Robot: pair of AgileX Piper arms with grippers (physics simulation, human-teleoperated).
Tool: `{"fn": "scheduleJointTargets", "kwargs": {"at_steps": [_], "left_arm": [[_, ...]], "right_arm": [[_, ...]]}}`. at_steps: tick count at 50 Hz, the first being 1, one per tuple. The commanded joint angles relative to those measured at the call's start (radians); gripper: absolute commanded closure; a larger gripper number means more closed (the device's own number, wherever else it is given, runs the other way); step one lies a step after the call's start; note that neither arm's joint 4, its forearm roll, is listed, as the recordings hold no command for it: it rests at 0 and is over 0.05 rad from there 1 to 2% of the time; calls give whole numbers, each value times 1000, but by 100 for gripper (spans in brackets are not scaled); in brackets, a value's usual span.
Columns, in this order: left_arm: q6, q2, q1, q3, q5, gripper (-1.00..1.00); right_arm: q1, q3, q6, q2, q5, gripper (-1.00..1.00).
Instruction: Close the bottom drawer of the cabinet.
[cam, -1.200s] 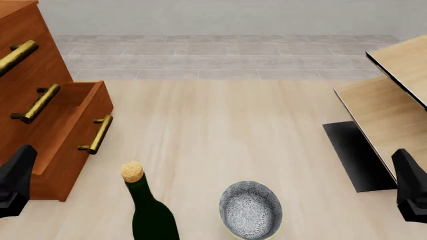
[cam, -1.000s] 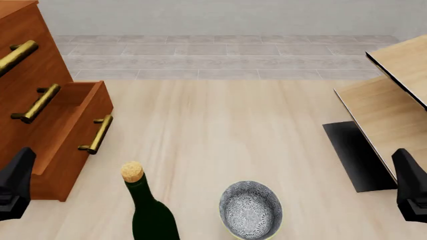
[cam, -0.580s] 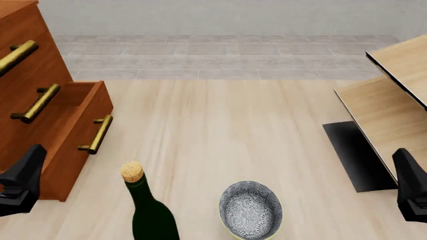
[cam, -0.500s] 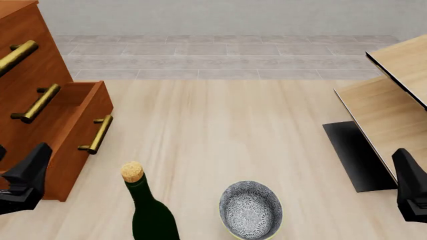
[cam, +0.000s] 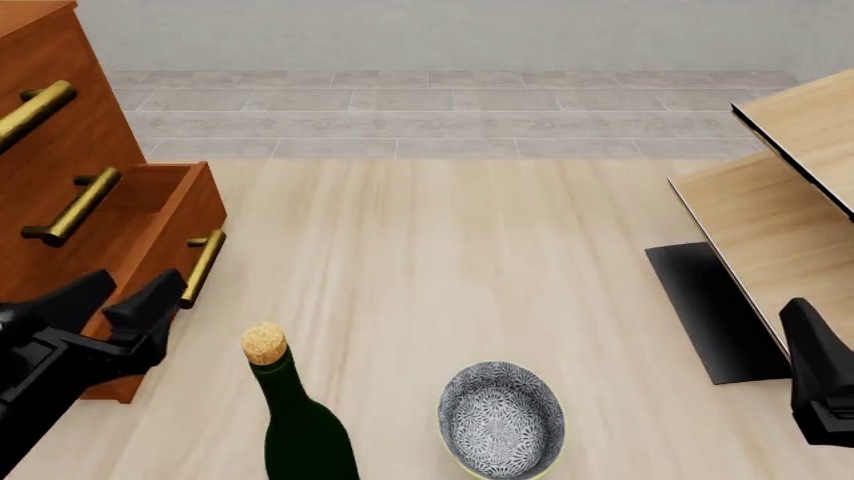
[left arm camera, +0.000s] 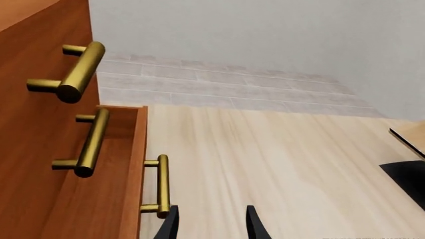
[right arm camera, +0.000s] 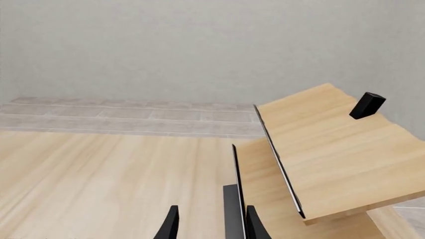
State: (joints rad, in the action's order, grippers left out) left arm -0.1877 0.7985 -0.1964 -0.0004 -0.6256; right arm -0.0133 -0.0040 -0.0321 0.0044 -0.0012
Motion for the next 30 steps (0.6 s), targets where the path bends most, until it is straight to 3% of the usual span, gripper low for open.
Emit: {"fn": "scheduleJointTargets", "kwargs": {"at_steps": [1, 8, 9, 10, 30], "left_arm": [[-42, 311, -48, 0, -269, -100], [-56, 472, -75, 0, -412, -100], [-69, 643, -76, 0, -563, -100], [-70, 664, -77, 0, -581, -100], [-70, 759, -60, 0, -594, -100]], "right_arm": [[-4, 1, -3, 1, -1, -100], [-4, 1, -7, 0, -1, -100], [-4, 0, -11, -1, -1, -100], [-4, 1, -12, -1, -2, -100], [-5, 0, -25, -2, -3, -100]]}}
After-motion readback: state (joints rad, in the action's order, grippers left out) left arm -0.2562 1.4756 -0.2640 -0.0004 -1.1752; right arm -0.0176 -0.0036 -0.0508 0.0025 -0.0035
